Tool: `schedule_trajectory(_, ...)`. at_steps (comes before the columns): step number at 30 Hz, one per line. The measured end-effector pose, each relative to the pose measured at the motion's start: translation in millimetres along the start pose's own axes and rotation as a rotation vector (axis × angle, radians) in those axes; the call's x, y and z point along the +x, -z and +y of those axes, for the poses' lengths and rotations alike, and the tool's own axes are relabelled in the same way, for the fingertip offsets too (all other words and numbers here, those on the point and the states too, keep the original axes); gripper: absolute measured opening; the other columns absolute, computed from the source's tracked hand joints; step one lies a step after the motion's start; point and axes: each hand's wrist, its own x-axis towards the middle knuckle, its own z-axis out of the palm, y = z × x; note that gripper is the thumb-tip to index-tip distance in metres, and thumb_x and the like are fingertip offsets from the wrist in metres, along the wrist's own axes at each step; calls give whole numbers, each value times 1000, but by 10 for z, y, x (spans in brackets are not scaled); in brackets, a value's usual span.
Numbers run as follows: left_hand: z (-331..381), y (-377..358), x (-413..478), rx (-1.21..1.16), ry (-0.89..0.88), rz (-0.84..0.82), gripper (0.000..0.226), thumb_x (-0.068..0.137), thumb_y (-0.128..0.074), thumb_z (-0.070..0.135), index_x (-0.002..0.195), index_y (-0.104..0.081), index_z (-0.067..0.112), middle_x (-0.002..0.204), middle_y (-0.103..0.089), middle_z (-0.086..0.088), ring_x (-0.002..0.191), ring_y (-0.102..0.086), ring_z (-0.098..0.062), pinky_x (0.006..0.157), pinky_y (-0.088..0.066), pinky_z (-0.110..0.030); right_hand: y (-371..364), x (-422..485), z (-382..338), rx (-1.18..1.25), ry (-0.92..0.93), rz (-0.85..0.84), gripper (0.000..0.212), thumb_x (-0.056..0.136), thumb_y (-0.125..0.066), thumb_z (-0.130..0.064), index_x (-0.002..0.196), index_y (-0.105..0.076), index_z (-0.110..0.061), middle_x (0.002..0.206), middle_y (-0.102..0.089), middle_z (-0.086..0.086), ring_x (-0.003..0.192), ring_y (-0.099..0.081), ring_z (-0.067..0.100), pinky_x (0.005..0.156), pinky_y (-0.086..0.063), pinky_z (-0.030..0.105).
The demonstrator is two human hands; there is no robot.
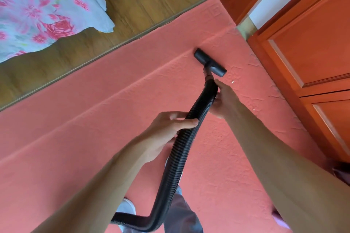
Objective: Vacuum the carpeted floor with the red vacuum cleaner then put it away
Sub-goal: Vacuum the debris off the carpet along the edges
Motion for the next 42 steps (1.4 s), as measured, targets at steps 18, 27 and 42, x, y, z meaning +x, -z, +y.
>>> schedule_trajectory(18,12,250,220,-181,-26,28,25,82,-78,26,104,-76,13,103,-76,-16,94,-72,-27,82,-53,-35,-326,225,-96,23,148,6,29,94,-60,-25,114,-57,-4,91,-61,13,72,-63,20,60,-54,27)
schedule_trajectory(27,-2,1442,-720,-140,-42,-273,25,82,-74,32,101,-75,15,99,-70,-18,87,-66,-31,91,-49,-65,-1171,-584,661,-118,148,-57,20,91,-64,-22,100,-59,-3,81,-55,13,65,-55,20,54,-50,26)
schedule_trajectory(42,-262,2438,-1143,-404,-47,-187,66,70,-84,44,121,-68,4,90,-69,-17,70,-67,-29,63,-57,-42,-2602,-551,1433,-453,190,61,24,83,-69,-17,98,-53,-6,68,-54,9,52,-50,19,52,-39,27)
